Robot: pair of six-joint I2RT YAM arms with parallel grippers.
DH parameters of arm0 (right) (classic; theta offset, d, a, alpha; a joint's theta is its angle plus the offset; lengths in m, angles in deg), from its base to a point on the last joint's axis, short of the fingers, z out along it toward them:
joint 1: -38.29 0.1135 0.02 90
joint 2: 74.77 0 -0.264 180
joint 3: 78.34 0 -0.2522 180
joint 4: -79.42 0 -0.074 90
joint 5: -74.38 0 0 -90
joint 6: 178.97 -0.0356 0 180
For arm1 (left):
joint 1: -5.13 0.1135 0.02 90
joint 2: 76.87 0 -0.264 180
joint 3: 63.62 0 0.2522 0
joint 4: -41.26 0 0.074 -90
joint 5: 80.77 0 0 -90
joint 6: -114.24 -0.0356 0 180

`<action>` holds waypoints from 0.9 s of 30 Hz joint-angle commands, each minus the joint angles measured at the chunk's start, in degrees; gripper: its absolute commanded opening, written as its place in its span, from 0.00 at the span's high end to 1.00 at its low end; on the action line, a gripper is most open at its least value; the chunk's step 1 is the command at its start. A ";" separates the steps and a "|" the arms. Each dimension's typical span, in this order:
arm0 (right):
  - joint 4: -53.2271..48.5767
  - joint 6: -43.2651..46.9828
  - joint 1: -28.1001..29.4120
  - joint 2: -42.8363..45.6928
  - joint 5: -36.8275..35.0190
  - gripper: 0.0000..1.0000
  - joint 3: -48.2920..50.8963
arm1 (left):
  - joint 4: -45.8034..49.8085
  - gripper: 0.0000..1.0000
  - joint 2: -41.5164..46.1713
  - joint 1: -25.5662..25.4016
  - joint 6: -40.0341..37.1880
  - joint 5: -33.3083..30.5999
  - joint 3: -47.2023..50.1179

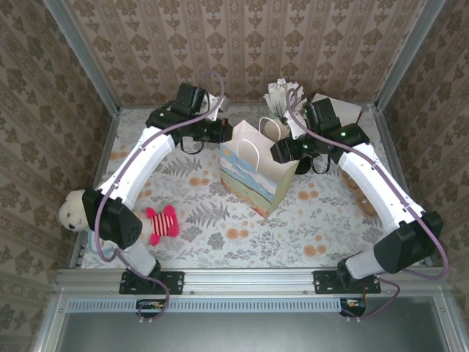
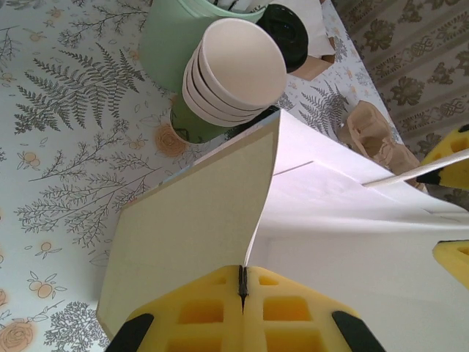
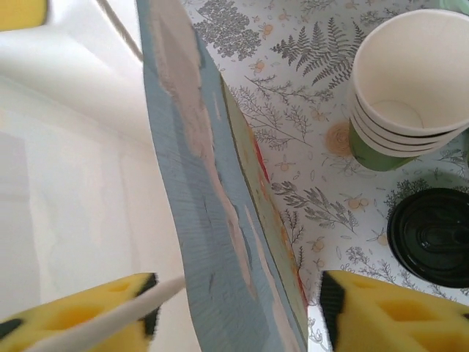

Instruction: Pack the takeout coffee

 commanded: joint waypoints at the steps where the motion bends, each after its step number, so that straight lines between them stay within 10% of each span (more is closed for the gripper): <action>1: -3.06 0.96 1.62 0.01 -2.25 0.47 -2.43 | 1.46 1.00 -0.44 1.97 -2.66 3.53 -1.83; 17: -1.32 -9.54 5.90 1.79 -11.45 0.80 -1.07 | 8.82 0.97 -9.21 4.92 -12.07 12.67 -13.20; 27: 0.60 -7.92 3.57 2.76 -7.93 0.64 -1.08 | 0.29 1.00 -2.62 4.82 -3.48 9.99 -4.09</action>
